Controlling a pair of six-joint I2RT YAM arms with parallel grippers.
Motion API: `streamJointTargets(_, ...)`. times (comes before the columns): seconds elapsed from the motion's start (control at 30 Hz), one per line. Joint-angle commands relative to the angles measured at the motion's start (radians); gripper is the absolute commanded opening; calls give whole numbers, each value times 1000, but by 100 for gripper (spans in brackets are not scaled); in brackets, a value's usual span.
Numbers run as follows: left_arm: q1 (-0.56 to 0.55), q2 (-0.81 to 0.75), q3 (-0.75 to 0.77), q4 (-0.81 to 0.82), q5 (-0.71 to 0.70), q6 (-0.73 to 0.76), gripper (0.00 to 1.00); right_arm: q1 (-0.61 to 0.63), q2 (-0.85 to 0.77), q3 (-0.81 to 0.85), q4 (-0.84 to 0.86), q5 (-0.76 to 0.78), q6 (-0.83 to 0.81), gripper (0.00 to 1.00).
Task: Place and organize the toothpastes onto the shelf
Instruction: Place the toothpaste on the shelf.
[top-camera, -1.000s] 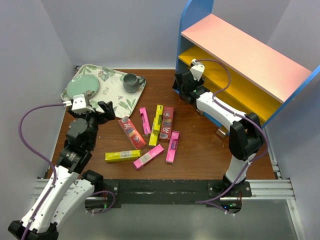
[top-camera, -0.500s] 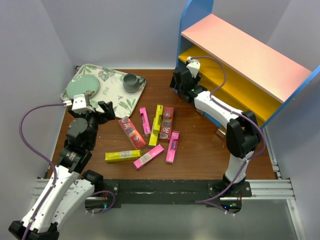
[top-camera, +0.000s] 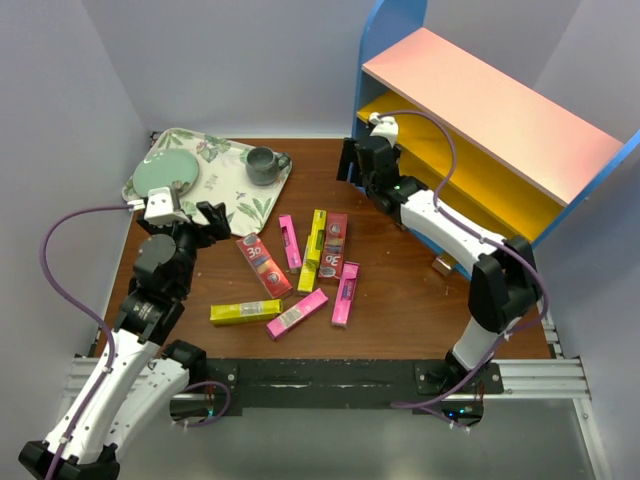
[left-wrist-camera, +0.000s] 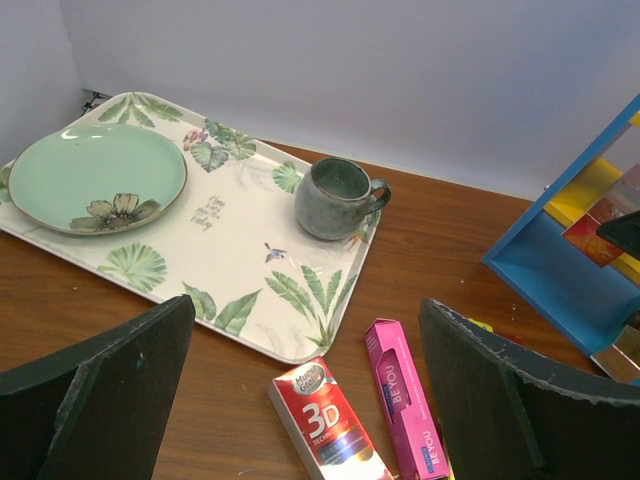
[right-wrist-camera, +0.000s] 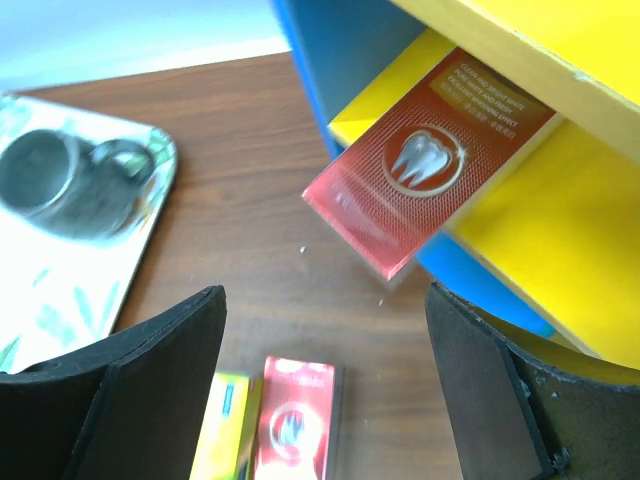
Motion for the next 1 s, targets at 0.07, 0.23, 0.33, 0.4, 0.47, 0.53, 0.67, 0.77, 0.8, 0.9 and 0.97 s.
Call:
streamJointTargets(0.07,18,3,-3,28,29,-4,100,33,-75,-38,73,-262,-157,86)
streamJointTargets(0.23,22,6,-5,27,28,-5,100,73,5,47,42,-302,-295,89)
streamJointTargets(0.33,25,11,-5,27,28,-5,100,82,54,87,26,-308,-326,89)
streamJointTargets(0.4,25,11,-5,27,28,-5,100,82,81,92,19,-296,-344,89)
streamJointTargets(0.47,27,11,-5,27,29,-5,100,82,100,91,27,-282,-361,89)
streamJointTargets(0.53,27,14,-5,27,29,-5,100,82,114,95,30,-247,-390,89)
streamJointTargets(0.67,30,15,-5,28,32,-5,100,81,138,109,32,-178,-416,91)
streamJointTargets(0.77,32,17,-5,25,34,-5,100,76,157,118,42,-129,-456,91)
streamJointTargets(0.8,33,17,-3,27,35,-5,100,76,161,124,42,-113,-464,91)
streamJointTargets(0.9,33,18,-5,27,37,-5,100,67,175,124,52,-79,-476,92)
streamJointTargets(0.97,33,18,-5,27,37,-5,100,62,181,123,59,-67,-485,92)
